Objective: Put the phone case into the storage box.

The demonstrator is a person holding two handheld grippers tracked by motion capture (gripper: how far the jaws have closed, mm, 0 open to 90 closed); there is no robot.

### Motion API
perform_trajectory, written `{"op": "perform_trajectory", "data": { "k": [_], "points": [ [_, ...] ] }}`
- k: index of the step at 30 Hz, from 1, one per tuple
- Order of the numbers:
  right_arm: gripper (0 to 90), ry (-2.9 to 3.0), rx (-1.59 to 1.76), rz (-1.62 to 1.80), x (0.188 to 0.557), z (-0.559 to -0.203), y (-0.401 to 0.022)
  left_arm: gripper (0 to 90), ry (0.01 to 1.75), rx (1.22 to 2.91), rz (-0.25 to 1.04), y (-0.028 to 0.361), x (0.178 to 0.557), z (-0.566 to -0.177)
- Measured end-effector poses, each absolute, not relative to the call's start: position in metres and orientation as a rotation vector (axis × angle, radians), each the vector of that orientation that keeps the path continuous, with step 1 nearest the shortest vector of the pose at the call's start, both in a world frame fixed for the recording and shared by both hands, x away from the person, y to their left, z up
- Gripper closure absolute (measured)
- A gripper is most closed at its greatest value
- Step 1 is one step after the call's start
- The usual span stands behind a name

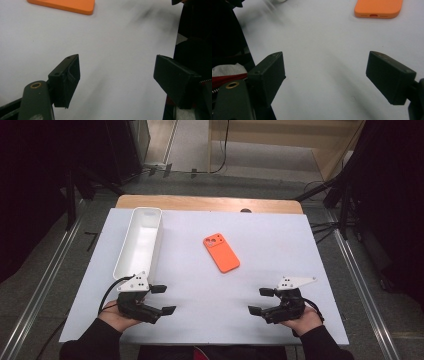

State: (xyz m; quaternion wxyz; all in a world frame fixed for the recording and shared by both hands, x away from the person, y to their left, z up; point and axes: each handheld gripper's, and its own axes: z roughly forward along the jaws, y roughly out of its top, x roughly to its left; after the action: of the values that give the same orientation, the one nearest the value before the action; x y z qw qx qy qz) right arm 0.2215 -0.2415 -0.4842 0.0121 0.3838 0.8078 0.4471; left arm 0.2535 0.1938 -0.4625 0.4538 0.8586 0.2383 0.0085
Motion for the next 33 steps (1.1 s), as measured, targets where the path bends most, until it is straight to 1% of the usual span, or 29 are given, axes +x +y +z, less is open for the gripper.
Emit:
{"op": "perform_trajectory", "data": {
  "k": [33],
  "points": [
    [14.6, 2.550, 1.231, 1.337, 0.2240, -0.4880, -0.2385, 21.8, 0.584, 2.109, 0.015, 0.1961, 0.2531, -0.4620]
  ]
}}
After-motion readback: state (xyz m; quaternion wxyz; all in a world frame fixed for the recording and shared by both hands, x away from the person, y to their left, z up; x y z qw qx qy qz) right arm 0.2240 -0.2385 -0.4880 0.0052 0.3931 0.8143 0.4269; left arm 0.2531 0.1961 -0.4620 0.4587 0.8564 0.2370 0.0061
